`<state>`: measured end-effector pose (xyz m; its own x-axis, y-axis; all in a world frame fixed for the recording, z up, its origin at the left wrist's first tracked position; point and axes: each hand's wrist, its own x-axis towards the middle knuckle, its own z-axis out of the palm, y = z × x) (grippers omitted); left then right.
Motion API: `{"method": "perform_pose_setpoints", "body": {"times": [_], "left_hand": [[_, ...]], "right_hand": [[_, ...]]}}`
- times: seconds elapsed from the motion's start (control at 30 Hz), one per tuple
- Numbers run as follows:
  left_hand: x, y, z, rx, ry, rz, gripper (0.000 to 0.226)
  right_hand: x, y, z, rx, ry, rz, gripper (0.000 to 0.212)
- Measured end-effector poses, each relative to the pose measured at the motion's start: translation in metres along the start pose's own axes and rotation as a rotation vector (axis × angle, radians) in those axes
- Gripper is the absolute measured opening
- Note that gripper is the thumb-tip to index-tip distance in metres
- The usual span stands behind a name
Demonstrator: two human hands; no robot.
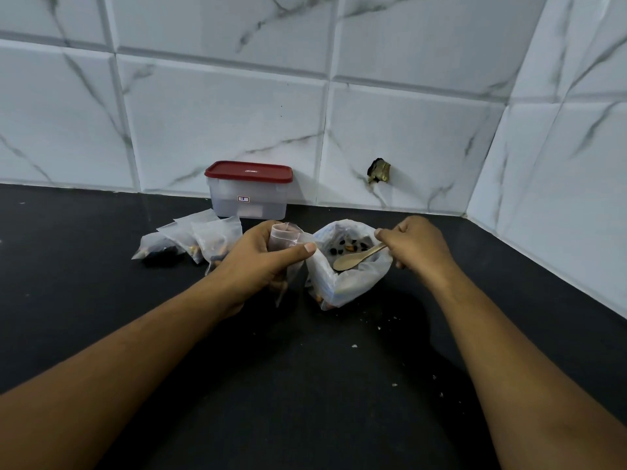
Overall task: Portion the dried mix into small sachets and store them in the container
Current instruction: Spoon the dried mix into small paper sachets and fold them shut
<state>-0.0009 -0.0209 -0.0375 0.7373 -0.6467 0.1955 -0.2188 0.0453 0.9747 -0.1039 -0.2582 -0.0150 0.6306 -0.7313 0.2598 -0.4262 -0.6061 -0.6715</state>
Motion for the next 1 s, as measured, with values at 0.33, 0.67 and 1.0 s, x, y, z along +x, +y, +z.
{"method": "perform_pose_setpoints", "body": {"times": [0.33,0.67,1.0], "left_hand": [[0.004,-0.002,-0.005,0.002,-0.054,-0.051,0.053],[0.005,0.000,-0.021,0.008,-0.182,-0.040,0.063],[0.008,0.003,-0.044,-0.194,-0.156,-0.069,0.022]], "right_hand": [[-0.009,-0.019,-0.001,-0.227,0.261,-0.315,0.031],[-0.060,-0.061,0.023,0.093,-0.207,-0.591,0.047],[-0.055,-0.058,0.038,0.343,-0.197,-0.456,0.024]]}}
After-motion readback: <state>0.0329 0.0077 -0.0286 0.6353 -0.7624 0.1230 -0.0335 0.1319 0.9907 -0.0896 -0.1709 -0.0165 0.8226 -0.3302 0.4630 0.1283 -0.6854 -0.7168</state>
